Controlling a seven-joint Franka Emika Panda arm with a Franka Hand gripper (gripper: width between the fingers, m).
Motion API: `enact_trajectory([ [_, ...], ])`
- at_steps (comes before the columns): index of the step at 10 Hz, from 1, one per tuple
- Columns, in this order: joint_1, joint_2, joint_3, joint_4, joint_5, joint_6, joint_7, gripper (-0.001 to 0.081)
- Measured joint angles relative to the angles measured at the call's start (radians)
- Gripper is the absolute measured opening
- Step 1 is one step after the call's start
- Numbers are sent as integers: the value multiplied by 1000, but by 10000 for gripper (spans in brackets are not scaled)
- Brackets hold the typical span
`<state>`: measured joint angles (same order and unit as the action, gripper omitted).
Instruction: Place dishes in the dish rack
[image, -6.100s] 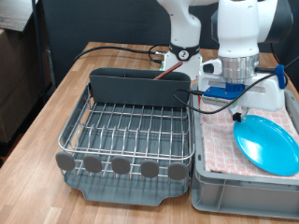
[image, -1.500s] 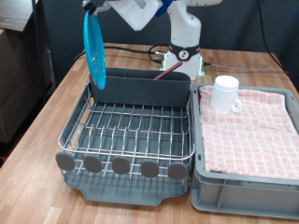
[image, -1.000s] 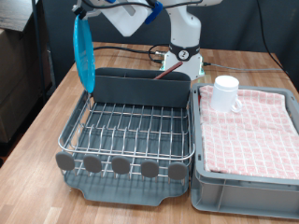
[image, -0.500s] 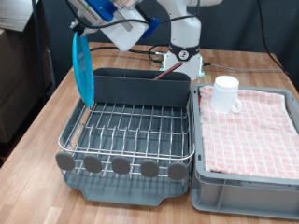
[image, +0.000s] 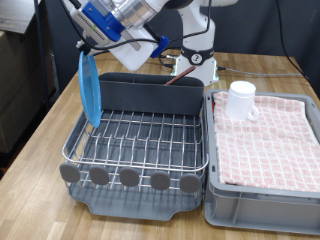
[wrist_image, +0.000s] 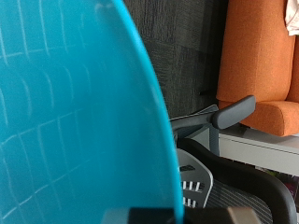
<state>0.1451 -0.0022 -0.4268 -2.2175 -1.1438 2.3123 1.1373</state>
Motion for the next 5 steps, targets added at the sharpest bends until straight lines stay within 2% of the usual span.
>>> enact_trajectory([
  [5, -1, 24, -31, -19, -36, 53, 41, 17],
])
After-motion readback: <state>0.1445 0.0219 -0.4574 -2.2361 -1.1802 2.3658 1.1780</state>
